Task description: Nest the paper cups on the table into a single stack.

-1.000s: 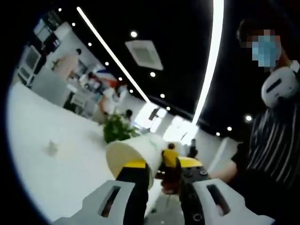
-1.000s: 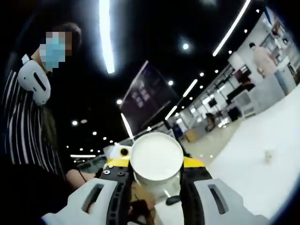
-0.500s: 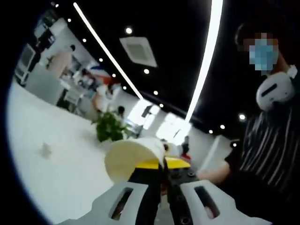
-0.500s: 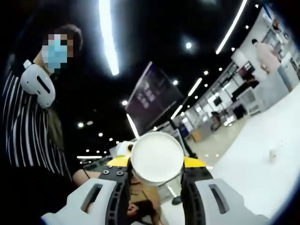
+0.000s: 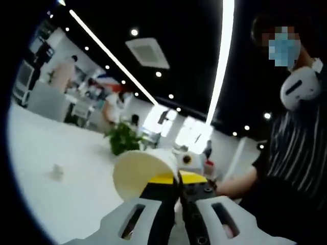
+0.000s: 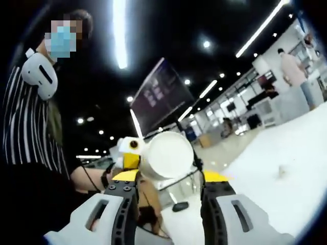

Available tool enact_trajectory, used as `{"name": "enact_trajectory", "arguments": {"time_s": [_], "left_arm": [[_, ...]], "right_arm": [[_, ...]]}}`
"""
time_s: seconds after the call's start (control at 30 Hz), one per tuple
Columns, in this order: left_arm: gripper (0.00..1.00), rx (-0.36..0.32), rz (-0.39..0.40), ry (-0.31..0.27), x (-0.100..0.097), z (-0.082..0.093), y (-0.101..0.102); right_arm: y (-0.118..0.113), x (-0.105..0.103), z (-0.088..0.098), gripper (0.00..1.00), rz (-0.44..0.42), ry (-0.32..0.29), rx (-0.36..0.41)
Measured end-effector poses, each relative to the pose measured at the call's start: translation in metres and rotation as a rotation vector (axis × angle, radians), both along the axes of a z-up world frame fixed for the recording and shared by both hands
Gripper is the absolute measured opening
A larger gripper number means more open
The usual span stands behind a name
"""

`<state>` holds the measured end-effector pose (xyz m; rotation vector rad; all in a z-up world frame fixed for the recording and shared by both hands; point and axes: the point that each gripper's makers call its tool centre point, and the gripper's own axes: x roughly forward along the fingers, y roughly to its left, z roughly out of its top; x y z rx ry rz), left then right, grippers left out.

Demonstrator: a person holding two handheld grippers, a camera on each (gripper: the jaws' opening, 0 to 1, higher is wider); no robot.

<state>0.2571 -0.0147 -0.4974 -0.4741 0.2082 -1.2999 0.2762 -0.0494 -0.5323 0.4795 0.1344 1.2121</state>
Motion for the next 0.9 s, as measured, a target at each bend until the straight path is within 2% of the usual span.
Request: {"name": "enact_trajectory", "arguments": {"time_s": [0.13, 0.2, 0.23, 0.33, 0.4, 0.43, 0.5, 0.63, 0.73, 0.8, 0.9], "left_arm": [[0.00, 0.105, -0.008, -0.024, -0.001, -0.014, 0.001], [0.00, 0.179, -0.032, -0.046, -0.003, -0.025, 0.002], [0.00, 0.188, -0.031, -0.047, -0.002, -0.027, 0.003], [0.00, 0.231, -0.034, -0.020, 0.002, -0.033, 0.003], [0.00, 0.259, -0.041, -0.032, 0.002, -0.036, 0.003], [0.00, 0.297, -0.043, -0.031, 0.003, -0.040, 0.002], [0.00, 0.330, -0.063, -0.040, 0.003, -0.044, -0.001], [0.00, 0.382, -0.088, -0.069, 0.004, -0.049, -0.006], [0.00, 0.450, -0.075, -0.070, 0.012, -0.057, -0.006], [0.00, 0.452, -0.084, -0.075, 0.012, -0.058, -0.006], [0.00, 0.467, -0.081, -0.069, 0.014, -0.062, -0.005]], "right_arm": [[-0.012, 0.004, -0.013, 0.50, -0.038, -0.020, -0.078], [-0.017, 0.005, -0.023, 0.53, -0.054, -0.044, -0.143], [-0.019, 0.004, -0.028, 0.55, -0.055, -0.051, -0.180], [-0.026, 0.003, -0.035, 0.58, -0.072, -0.067, -0.221], [-0.033, 0.007, -0.041, 0.62, -0.105, -0.072, -0.252], [-0.036, 0.008, -0.044, 0.65, -0.120, -0.076, -0.267], [-0.040, 0.010, -0.050, 0.70, -0.130, -0.052, -0.280], [-0.051, 0.015, -0.057, 0.77, -0.169, -0.046, -0.311], [-0.067, 0.023, -0.066, 0.85, -0.252, -0.073, -0.397], [-0.071, 0.024, -0.069, 0.92, -0.277, -0.086, -0.435], [-0.075, 0.021, -0.073, 0.93, -0.271, -0.097, -0.466]]}}
